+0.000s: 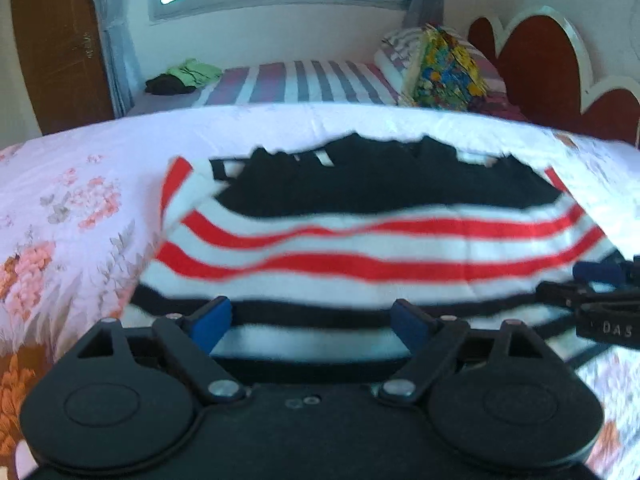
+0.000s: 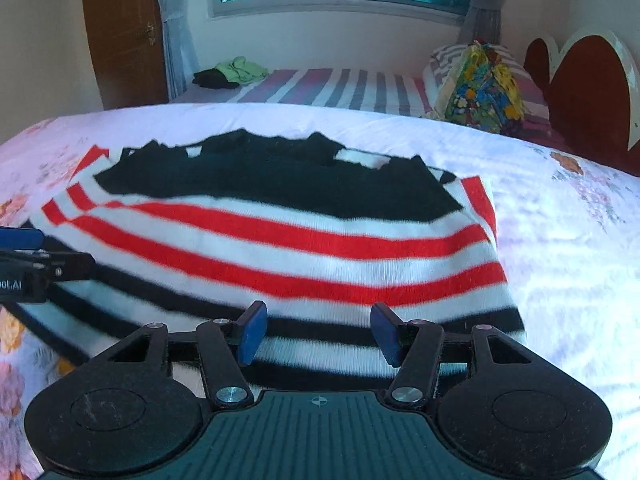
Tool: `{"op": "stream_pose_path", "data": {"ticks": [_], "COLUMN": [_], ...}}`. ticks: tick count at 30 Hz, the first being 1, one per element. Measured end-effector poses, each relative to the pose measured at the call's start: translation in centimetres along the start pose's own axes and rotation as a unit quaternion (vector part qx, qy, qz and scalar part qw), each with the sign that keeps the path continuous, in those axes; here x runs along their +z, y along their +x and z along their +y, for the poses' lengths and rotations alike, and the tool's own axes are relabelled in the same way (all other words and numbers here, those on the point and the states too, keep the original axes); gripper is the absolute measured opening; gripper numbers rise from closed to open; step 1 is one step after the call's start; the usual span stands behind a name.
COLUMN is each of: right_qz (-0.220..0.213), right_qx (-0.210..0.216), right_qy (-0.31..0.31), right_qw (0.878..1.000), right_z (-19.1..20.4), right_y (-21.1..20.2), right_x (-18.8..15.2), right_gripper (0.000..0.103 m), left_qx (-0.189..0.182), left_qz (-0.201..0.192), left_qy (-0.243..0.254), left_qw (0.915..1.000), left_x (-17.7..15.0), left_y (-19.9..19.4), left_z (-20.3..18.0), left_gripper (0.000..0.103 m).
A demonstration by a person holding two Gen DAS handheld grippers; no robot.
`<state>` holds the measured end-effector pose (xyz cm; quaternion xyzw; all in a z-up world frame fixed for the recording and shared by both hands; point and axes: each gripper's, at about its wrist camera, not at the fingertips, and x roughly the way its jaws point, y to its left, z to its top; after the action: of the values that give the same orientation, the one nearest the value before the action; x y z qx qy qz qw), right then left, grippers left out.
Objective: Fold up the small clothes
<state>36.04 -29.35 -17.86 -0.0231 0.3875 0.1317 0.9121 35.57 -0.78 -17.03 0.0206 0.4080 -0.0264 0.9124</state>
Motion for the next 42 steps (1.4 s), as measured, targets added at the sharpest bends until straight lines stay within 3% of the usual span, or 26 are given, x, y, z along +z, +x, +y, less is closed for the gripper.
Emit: {"op": "stream_pose_path", "data": {"ticks": [3, 9, 12, 15, 19, 23, 28, 33, 42], "right_qz": [0.003, 0.002, 0.030, 0.029, 0.015, 0.039, 0.026, 0.017, -0.002], "right_qx": [-0.008, 0.000, -0.019, -0.027, -0.015, -0.025, -0.014, -0.008, -0.002], "right_qy": [0.000, 0.012, 0.005, 0.000, 0.022, 0.013, 0.039, 0.042, 0.049], "right_qw": [1.000, 1.000, 0.999, 0.999, 1.000, 0.999, 0.999, 0.999, 0.999], "right_z": [0.0, 0.7, 1.2, 1.7, 1.7, 2.2, 1.9, 2.0, 2.2], "right_y": [0.2, -1.6, -0.4, -0.8, -1.8, -0.9, -1.7, -2.0, -1.1], "right_x": [-0.8, -0.2, -0.9, -0.9, -0.6, -0.9, -0.4, 0.5, 2.9], "right_gripper": [0.057, 0.057, 0.057, 0.057, 0.057, 0.057, 0.057, 0.057, 0.057], "left_qx": [0.007, 0.003, 0.006, 0.007, 0.001, -0.005, -0.006, -0.019, -0.020], "left_qz": [0.010, 0.028, 0.027, 0.027, 0.035, 0.035, 0.039, 0.028, -0.002], "left_qy": [0.018, -0.003, 0.002, 0.001, -0.006, -0.017, -0.016, -0.045, -0.035], "left_qw": [0.9998, 0.9996, 0.9996, 0.9996, 0.9994, 0.9992, 0.9991, 0.9984, 0.9992], "left_x": [-1.5, -1.1, -1.7, -1.9, -1.5, -1.6, -1.5, -0.5, 2.4], "left_y": [1.2, 0.3, 0.4, 0.3, 0.1, -0.2, -0.4, -1.3, -1.3], "left_z": [-0.2, -0.2, -0.3, -0.4, -0.2, 0.2, 0.2, 0.8, 0.2], "left_gripper": [0.088, 0.088, 0.090, 0.090, 0.091, 0.091, 0.091, 0.091, 0.092]}}
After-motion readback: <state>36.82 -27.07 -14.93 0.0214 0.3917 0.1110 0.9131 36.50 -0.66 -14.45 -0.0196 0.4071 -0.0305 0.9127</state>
